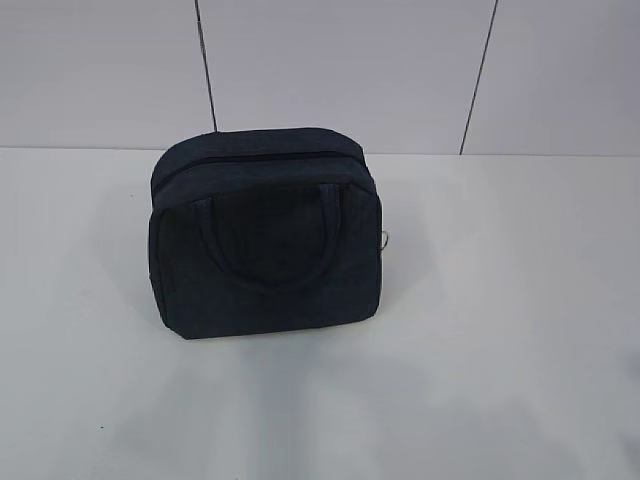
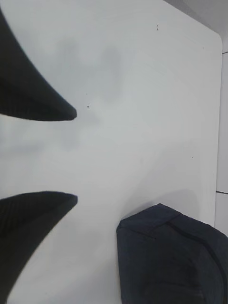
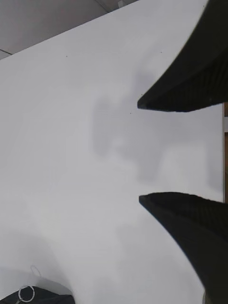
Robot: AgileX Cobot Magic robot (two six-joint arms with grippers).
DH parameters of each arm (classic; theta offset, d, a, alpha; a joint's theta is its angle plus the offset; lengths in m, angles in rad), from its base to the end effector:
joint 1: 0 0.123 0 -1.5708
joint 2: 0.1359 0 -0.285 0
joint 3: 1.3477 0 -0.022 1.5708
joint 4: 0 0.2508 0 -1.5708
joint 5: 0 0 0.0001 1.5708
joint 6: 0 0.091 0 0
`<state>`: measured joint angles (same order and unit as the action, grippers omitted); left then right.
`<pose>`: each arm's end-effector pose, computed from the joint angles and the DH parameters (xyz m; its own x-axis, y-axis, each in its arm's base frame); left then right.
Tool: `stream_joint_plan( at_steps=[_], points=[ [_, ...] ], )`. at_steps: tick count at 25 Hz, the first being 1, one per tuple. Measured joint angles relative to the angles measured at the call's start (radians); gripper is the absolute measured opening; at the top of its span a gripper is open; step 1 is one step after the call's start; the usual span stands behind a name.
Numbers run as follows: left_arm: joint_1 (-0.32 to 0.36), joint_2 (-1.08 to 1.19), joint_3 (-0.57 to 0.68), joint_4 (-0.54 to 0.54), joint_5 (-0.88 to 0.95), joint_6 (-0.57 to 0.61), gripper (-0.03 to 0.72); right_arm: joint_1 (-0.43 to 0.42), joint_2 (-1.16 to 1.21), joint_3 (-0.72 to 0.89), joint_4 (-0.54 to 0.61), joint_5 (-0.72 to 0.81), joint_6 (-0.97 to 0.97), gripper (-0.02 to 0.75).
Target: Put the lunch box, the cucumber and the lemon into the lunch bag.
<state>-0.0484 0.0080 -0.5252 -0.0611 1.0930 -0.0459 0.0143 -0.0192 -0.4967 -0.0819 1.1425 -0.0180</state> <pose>-0.0082 -0.0045 0.2818 -0.4740 -0.0510 -0.8790 0.0613 0.9940 -0.0907 -0.0110 -0.0069 0.2700 -0.5144 -0.0593 -0.8555 0.0229 0.9963 -0.0828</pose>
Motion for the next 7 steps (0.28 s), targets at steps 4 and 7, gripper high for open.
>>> stream_joint_plan(
  at_steps=[4,7],
  points=[
    [0.000,0.000,0.000,0.000,0.000,0.000,0.345,0.000,0.000,0.000,0.000,0.000,0.000,0.435],
    [0.000,0.000,0.000,0.000,0.000,0.000,0.326,0.000,0.000,0.000,0.000,0.000,0.000,0.435]
  ],
)
